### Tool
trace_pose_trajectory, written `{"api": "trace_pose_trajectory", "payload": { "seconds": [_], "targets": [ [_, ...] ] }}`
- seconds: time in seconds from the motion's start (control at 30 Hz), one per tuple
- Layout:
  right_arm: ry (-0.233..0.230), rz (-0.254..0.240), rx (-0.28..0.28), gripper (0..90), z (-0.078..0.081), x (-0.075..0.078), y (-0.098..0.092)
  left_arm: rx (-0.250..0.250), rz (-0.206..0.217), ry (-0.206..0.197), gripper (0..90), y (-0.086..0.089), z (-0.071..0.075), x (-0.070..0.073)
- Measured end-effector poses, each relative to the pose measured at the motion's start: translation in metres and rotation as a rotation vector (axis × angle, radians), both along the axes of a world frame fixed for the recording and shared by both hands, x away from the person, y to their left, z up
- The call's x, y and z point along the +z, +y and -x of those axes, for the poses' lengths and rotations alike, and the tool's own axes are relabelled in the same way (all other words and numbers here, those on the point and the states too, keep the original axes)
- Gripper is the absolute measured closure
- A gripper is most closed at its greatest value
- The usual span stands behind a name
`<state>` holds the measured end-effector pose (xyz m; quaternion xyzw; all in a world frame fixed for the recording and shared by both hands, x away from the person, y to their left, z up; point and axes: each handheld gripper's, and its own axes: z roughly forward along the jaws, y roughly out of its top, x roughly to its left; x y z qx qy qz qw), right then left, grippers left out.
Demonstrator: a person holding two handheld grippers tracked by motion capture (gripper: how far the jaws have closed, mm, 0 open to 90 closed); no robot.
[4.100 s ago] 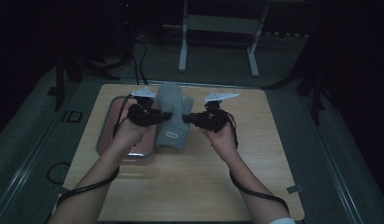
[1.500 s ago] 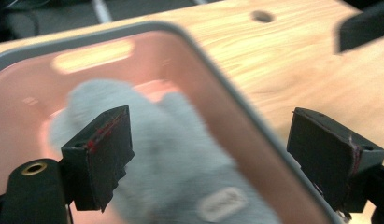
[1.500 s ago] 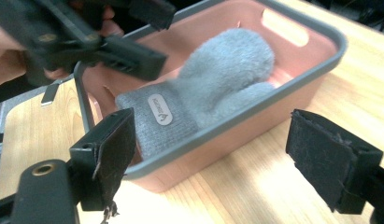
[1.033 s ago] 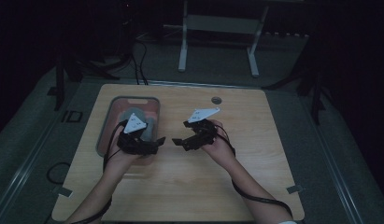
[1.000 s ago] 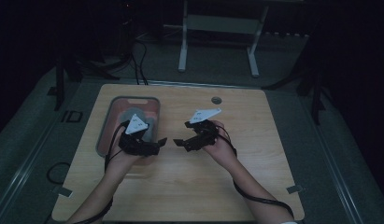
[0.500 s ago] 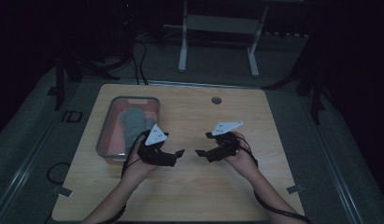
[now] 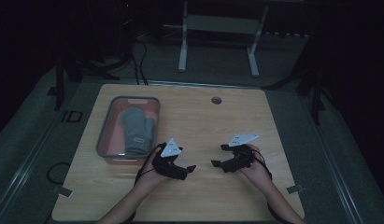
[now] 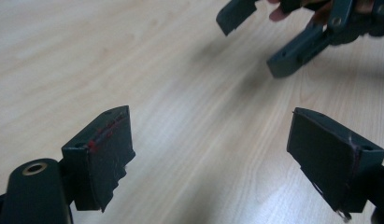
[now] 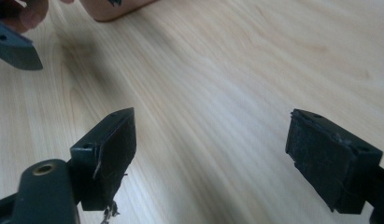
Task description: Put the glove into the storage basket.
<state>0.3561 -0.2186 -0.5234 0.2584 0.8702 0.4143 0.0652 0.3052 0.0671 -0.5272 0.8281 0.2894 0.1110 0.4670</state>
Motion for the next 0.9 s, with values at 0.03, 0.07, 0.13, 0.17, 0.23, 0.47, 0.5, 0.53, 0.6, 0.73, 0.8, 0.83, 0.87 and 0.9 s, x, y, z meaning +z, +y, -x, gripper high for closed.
{"api": "trace_pose_trajectory", "payload": {
  "seconds": [0.03,0.07,0.13,0.17,0.23,0.47,0.5,0.53,0.6,0.73,0.8,0.83,0.87,0.9],
  "targets": [
    [0.014,0.002,-0.014,16.1,0.002,-0.004,-0.006,-0.003,0.001,0.006,14.9,-0.002,0.001,-0.003],
    [0.017,0.003,-0.019,16.1,0.003,-0.007,-0.009,-0.006,-0.002,0.008,15.0,-0.003,0.001,-0.006],
    [0.021,0.008,-0.023,16.0,0.005,-0.009,-0.012,-0.006,-0.004,0.008,14.9,-0.005,0.003,-0.011],
    [0.028,0.015,-0.026,15.6,0.006,-0.012,-0.016,-0.008,0.007,0.020,14.9,-0.005,0.003,-0.014],
    [0.032,0.014,-0.034,15.5,0.010,-0.017,-0.022,-0.014,0.002,0.024,14.9,-0.006,0.004,-0.018],
    [0.039,0.000,-0.052,15.4,0.020,-0.027,-0.040,-0.022,0.004,0.033,14.9,-0.009,0.008,-0.027],
    [0.040,-0.001,-0.056,15.4,0.022,-0.028,-0.043,-0.026,0.005,0.033,14.9,-0.010,0.009,-0.028],
    [0.045,-0.004,-0.059,15.3,0.023,-0.030,-0.045,-0.027,0.003,0.033,14.9,-0.011,0.009,-0.029],
    [0.050,-0.003,-0.063,15.0,0.027,-0.033,-0.049,-0.029,0.004,0.032,14.9,-0.013,0.010,-0.031],
    [0.050,0.002,-0.080,15.1,0.032,-0.037,-0.058,-0.033,0.010,0.022,14.9,-0.014,0.012,-0.032],
    [0.042,-0.005,-0.091,15.0,0.034,-0.037,-0.063,-0.035,0.011,0.016,14.9,-0.015,0.014,-0.032],
    [0.042,-0.003,-0.101,15.0,0.035,-0.037,-0.065,-0.037,0.010,0.015,14.9,-0.015,0.014,-0.032],
    [0.036,-0.005,-0.107,15.0,0.036,-0.038,-0.068,-0.037,0.014,0.013,15.0,-0.015,0.015,-0.032],
    [0.035,-0.006,-0.116,15.0,0.036,-0.038,-0.071,-0.039,0.013,0.012,14.9,-0.016,0.015,-0.032]
  ]
}}
